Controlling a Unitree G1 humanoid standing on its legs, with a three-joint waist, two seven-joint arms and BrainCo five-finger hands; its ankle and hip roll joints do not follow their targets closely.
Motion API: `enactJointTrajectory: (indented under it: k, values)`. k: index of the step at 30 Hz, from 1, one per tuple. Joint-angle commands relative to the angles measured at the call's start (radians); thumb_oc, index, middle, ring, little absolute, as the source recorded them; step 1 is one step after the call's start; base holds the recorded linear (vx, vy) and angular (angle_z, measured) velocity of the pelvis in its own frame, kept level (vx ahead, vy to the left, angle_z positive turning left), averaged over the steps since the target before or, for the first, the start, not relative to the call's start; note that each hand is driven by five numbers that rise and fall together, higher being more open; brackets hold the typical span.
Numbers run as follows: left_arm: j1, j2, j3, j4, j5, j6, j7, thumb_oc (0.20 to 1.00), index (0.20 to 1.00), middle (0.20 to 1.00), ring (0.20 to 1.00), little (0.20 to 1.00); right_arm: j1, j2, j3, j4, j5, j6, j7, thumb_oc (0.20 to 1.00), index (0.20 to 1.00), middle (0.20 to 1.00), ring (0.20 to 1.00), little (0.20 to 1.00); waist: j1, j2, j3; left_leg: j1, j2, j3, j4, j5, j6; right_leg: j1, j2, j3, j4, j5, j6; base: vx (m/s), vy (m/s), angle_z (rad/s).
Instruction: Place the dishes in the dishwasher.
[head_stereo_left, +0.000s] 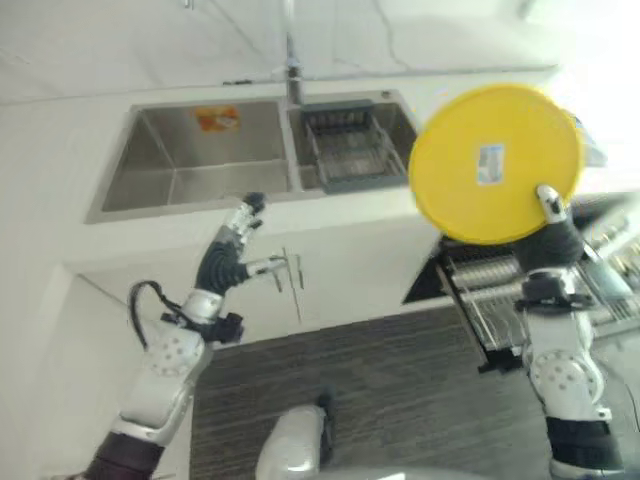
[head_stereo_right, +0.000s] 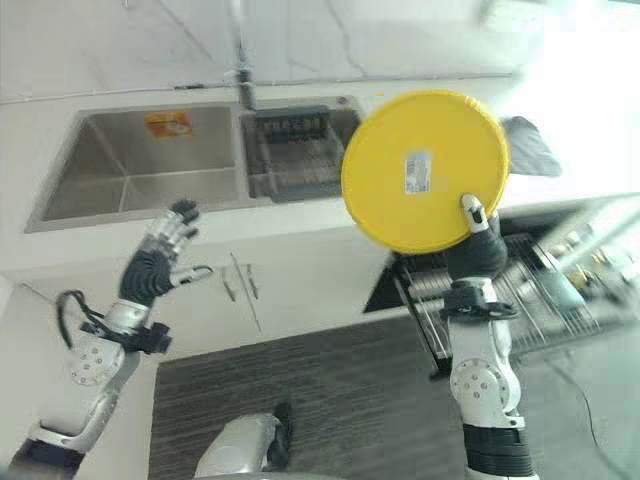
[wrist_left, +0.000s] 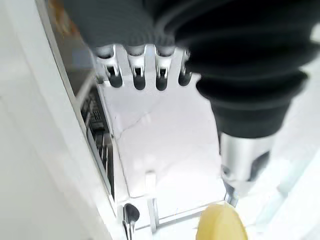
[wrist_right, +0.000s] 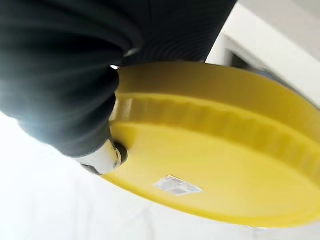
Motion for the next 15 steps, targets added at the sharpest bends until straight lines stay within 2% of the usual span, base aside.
enactJointTrajectory:
  k: [1, 3, 6, 9, 12, 13, 14, 15]
  values:
    - [0.016, -0.022, -0.060, -0.100, 0.070, -0.043, 0.011, 1.000, 1.000, 1.000, 1.000, 1.000, -0.050, -0.066, -0.038, -0.048, -0.042, -0.102, -0.035, 0.200, 0.200, 0.200, 0.200, 0.200, -0.036, 0.050, -0.080, 0.282, 0.050, 0.009, -0.334, -0.017, -0.070, -0.048, 0.012, 0.005, -0.023, 0.123, 0.015, -0.08, -0.503, -0.87]
    - [0.015, -0.038, -0.078, -0.114, 0.085, -0.023, 0.027, 1.000, 1.000, 1.000, 1.000, 1.000, -0.039, -0.074, -0.036, -0.069, -0.109, -0.124, -0.085, 0.200, 0.200, 0.200, 0.200, 0.200, -0.057, 0.043, -0.084, 0.279, 0.098, 0.026, -0.334, 0.001, -0.091, -0.072, 0.050, 0.031, -0.036, 0.096, 0.013, -0.05, -0.515, -0.33]
    - [0.033, -0.053, -0.084, -0.124, 0.086, -0.021, 0.050, 1.000, 1.000, 1.000, 1.000, 1.000, -0.017, -0.079, -0.016, -0.116, -0.161, -0.157, -0.103, 0.200, 0.200, 0.200, 0.200, 0.200, -0.087, 0.042, -0.080, 0.276, 0.167, 0.057, -0.334, 0.039, -0.125, -0.108, 0.101, 0.071, -0.036, 0.080, -0.026, -0.03, -0.459, -0.60]
    - [0.043, -0.058, -0.096, -0.121, 0.108, -0.031, 0.079, 1.000, 1.000, 1.000, 1.000, 1.000, -0.021, -0.091, 0.012, -0.136, -0.168, -0.187, -0.090, 0.200, 0.200, 0.200, 0.200, 0.200, -0.098, 0.038, -0.058, 0.250, 0.195, 0.040, -0.270, 0.045, -0.142, -0.140, 0.148, 0.116, -0.036, 0.082, -0.068, -0.03, -0.404, -0.09]
    - [0.065, -0.059, -0.085, -0.115, 0.095, -0.041, 0.078, 1.000, 1.000, 1.000, 1.000, 1.000, -0.026, -0.105, 0.027, -0.132, -0.156, -0.167, -0.054, 0.200, 0.200, 0.200, 0.200, 0.200, -0.101, 0.027, -0.035, 0.182, 0.175, 0.042, -0.084, -0.012, -0.132, -0.145, 0.159, 0.137, -0.036, 0.091, -0.095, 0.01, -0.282, -0.29]
    - [0.067, -0.057, -0.084, -0.115, 0.089, -0.041, 0.073, 1.000, 1.000, 1.000, 1.000, 1.000, -0.029, -0.109, 0.034, -0.130, -0.157, -0.167, -0.051, 0.200, 0.200, 0.200, 0.200, 0.200, -0.096, 0.027, -0.028, 0.159, 0.155, 0.031, -0.049, -0.028, -0.126, -0.142, 0.160, 0.136, -0.036, 0.092, -0.098, 0.07, -0.187, 0.05]
    - [0.083, -0.058, -0.077, -0.121, 0.086, -0.043, 0.062, 1.000, 1.000, 1.000, 1.000, 1.000, -0.030, -0.113, 0.059, -0.133, -0.168, -0.163, -0.047, 0.200, 0.200, 0.200, 0.200, 0.200, -0.074, 0.036, -0.016, 0.136, 0.076, -0.027, -0.065, -0.052, -0.101, -0.133, 0.167, 0.142, -0.036, 0.088, -0.094, 0.12, -0.119, 0.06]
    - [0.093, -0.058, -0.077, -0.123, 0.091, -0.045, 0.062, 1.000, 1.000, 1.000, 1.000, 1.000, -0.028, -0.112, 0.075, -0.135, -0.172, -0.162, -0.043, 0.200, 0.200, 0.200, 0.200, 0.200, -0.064, 0.045, -0.014, 0.135, 0.048, -0.040, -0.101, -0.040, -0.095, -0.128, 0.175, 0.144, -0.036, 0.082, -0.091, 0.25, -0.083, 0.26]
